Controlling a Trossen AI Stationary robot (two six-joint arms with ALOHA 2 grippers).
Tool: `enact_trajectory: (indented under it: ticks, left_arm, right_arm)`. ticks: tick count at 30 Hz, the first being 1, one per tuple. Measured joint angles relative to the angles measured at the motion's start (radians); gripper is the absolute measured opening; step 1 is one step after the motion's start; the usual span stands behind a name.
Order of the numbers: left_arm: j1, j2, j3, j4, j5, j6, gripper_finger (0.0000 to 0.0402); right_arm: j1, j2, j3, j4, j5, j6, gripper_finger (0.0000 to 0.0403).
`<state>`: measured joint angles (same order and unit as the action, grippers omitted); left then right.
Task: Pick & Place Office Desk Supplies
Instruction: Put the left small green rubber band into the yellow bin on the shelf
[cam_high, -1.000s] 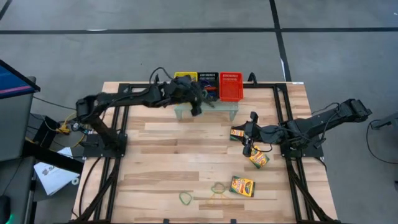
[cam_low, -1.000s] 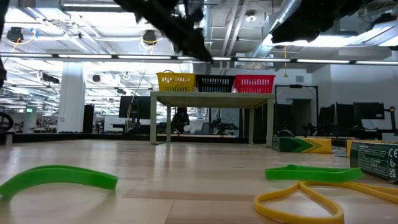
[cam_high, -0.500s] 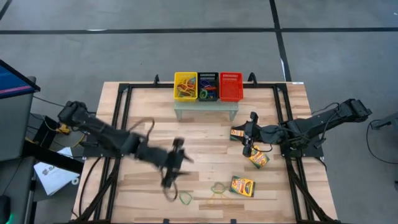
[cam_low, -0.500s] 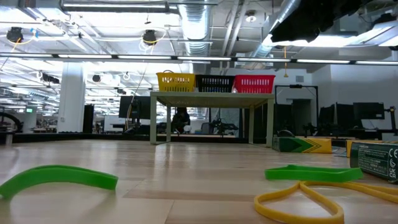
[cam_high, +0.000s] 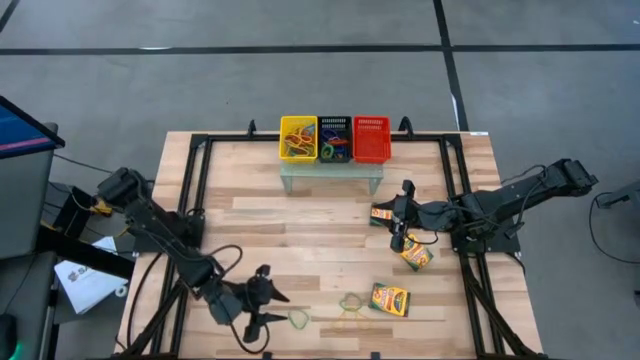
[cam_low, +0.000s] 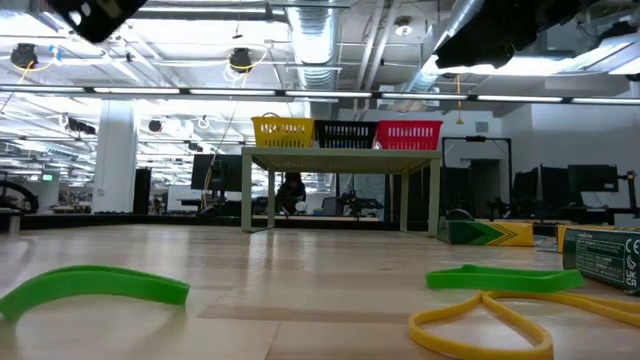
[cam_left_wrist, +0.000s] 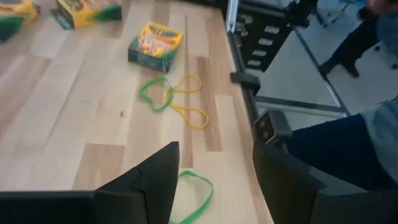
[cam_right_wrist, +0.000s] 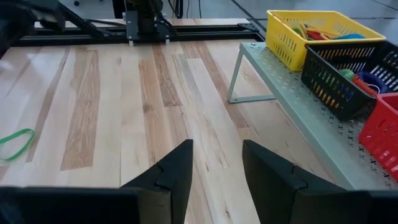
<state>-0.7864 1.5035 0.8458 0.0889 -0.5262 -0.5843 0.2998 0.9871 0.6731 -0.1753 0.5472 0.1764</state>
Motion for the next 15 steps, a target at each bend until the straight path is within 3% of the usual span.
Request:
enact_trajectory:
  ticks: [15]
  left_arm:
    - [0.013,0.274,0.032,0.094,0.120,-0.007,0.0199]
  right_arm:
    - [0.001,0.000,0.000,-0.005,-0.001,0.000,0.0136]
